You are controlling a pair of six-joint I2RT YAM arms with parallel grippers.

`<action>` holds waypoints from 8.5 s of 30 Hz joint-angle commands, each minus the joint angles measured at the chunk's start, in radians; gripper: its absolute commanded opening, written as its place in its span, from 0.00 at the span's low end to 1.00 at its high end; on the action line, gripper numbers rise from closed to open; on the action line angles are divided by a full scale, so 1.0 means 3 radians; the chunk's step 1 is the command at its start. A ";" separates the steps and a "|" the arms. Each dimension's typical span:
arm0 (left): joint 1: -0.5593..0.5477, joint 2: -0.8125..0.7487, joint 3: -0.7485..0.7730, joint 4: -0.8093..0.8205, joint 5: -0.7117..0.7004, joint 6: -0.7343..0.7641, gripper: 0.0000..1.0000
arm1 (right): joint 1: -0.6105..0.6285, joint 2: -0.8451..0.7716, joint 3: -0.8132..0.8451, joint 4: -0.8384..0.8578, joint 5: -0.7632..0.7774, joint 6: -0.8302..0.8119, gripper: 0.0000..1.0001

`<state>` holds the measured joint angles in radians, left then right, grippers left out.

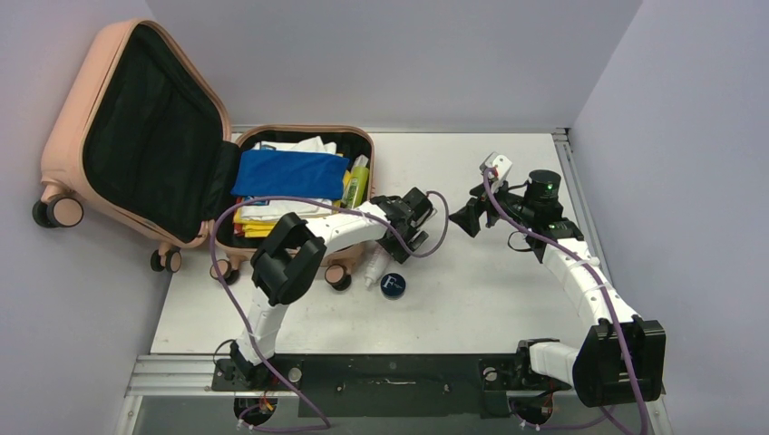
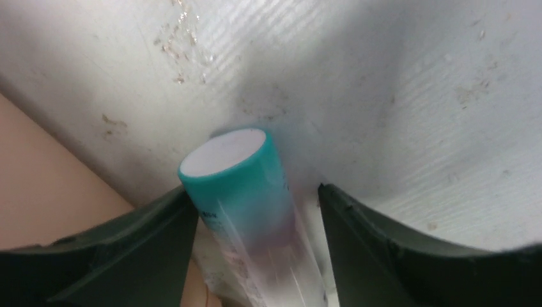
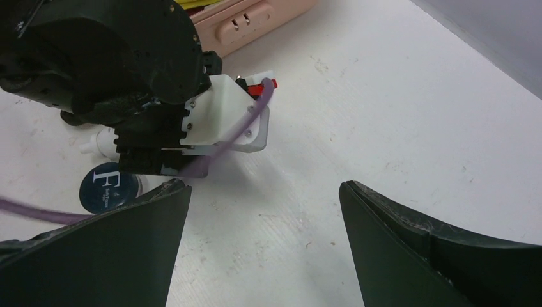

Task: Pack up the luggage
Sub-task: Pick up the makeup from the center of the board, then place the makeup in the luggage, then pick up the makeup from the center of the board, then place the makeup in the luggage, then close the luggage at the center of the board.

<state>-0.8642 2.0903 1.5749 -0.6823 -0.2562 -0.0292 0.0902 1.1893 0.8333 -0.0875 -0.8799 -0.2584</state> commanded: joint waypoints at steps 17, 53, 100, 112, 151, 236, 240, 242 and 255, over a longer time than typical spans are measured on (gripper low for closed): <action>0.0186 0.0500 0.1404 -0.0764 0.1141 -0.0206 0.00 | -0.0009 -0.0080 0.0045 0.0191 -0.0184 -0.0006 0.90; 0.1677 0.0424 0.2494 -0.1359 0.1265 -0.0256 0.00 | -0.0033 -0.0027 0.0050 0.0205 -0.0201 0.0017 0.90; -0.0044 -0.1251 -0.1227 0.0643 0.2097 0.1908 0.96 | -0.0457 -0.0177 0.0219 0.0047 -0.0046 0.0013 0.90; -0.0100 -0.0778 -0.1027 0.0569 0.2038 0.1938 1.00 | -0.0469 -0.0143 0.0244 0.0002 -0.0113 -0.0003 0.90; 0.0941 -0.1287 0.0401 -0.0882 0.0960 0.1638 0.00 | -0.0469 -0.0109 0.0245 0.0000 -0.0176 -0.0009 0.90; 0.2802 -0.2168 0.1817 0.0392 -0.1534 0.3539 0.96 | -0.0387 -0.0118 0.0219 0.0041 -0.0364 0.0069 0.90; 0.3228 -0.1783 0.2365 -0.0196 -0.1204 0.3290 0.96 | -0.0383 -0.0122 0.0219 0.0041 -0.0370 0.0066 0.90; 0.3462 -0.1599 0.2656 -0.0489 -0.0953 0.3162 0.96 | -0.0383 -0.0124 0.0219 0.0037 -0.0370 0.0069 0.90; 0.3843 -0.1427 0.2648 -0.0992 0.0003 0.2648 0.98 | -0.0388 -0.0099 0.0219 0.0051 -0.0346 0.0073 0.90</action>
<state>0.2836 1.7168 2.3920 -0.9890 -0.3439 0.8291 -0.0311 1.1702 0.8642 -0.1143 -0.9577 -0.2379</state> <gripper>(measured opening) 0.969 0.897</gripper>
